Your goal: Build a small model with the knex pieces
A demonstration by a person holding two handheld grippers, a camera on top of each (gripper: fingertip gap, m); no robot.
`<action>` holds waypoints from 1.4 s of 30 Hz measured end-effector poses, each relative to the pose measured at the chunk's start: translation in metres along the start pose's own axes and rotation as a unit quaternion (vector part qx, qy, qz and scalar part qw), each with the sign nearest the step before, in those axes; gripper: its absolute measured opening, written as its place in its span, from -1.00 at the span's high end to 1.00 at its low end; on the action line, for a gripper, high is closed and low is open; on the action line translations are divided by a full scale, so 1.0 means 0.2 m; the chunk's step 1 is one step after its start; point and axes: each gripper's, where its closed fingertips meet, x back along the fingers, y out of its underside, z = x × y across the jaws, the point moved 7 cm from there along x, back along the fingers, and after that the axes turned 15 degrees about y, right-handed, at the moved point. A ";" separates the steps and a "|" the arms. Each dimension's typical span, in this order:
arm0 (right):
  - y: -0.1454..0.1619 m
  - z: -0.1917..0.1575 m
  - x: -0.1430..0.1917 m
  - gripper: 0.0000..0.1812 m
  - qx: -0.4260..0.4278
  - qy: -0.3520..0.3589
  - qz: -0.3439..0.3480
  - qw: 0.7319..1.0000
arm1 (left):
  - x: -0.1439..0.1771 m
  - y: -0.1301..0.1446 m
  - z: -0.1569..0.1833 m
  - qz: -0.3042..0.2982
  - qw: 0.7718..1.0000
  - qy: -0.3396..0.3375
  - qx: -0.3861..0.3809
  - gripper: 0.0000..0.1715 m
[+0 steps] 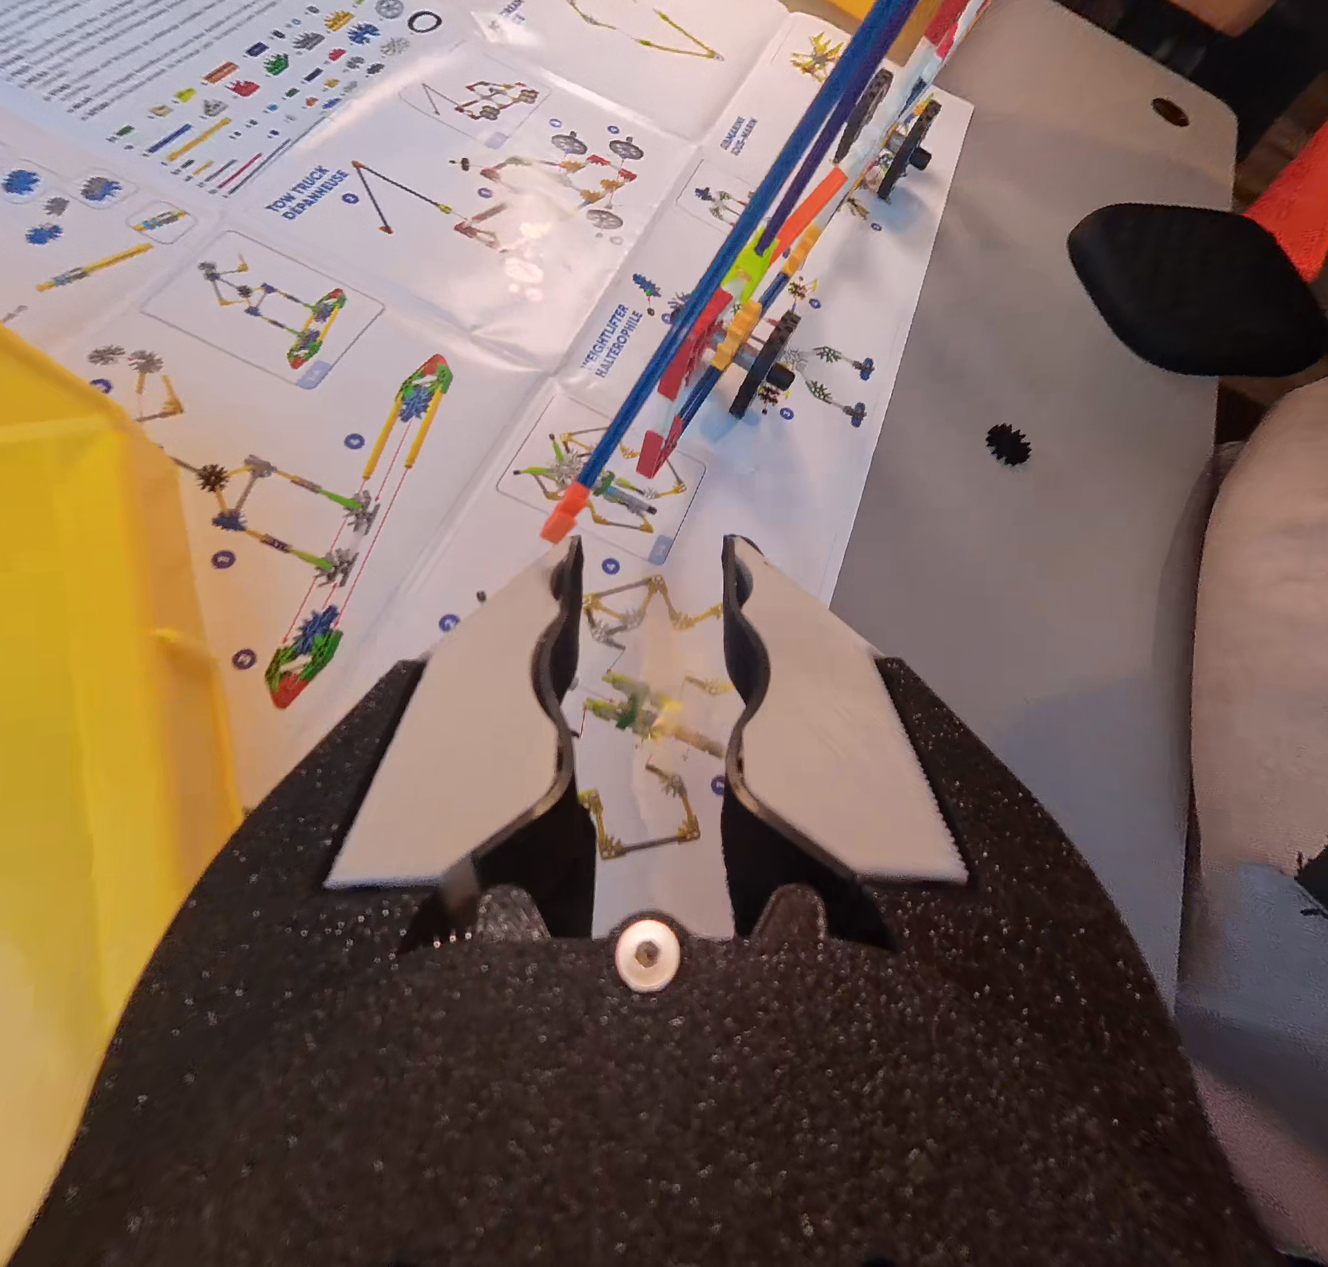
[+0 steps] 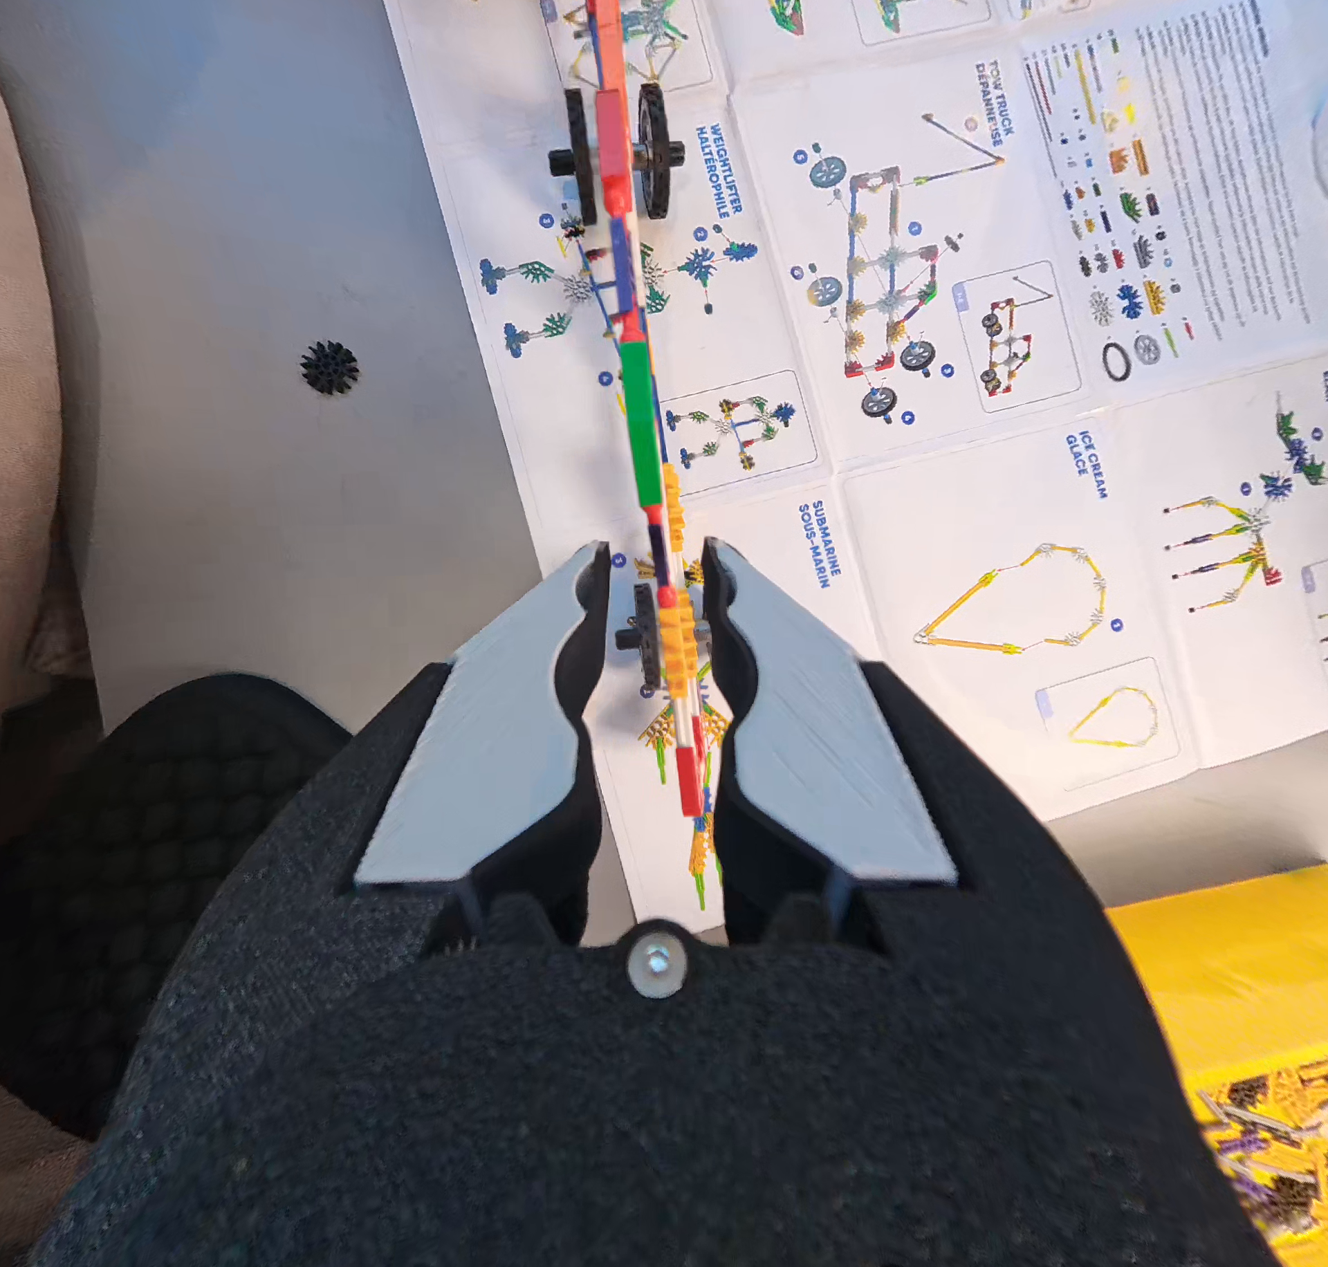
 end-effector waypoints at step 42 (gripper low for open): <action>-0.21 0.06 -0.19 0.96 -0.049 -0.051 0.024 0.997 | -0.66 -0.15 0.22 -0.122 0.936 -0.203 -0.261 0.81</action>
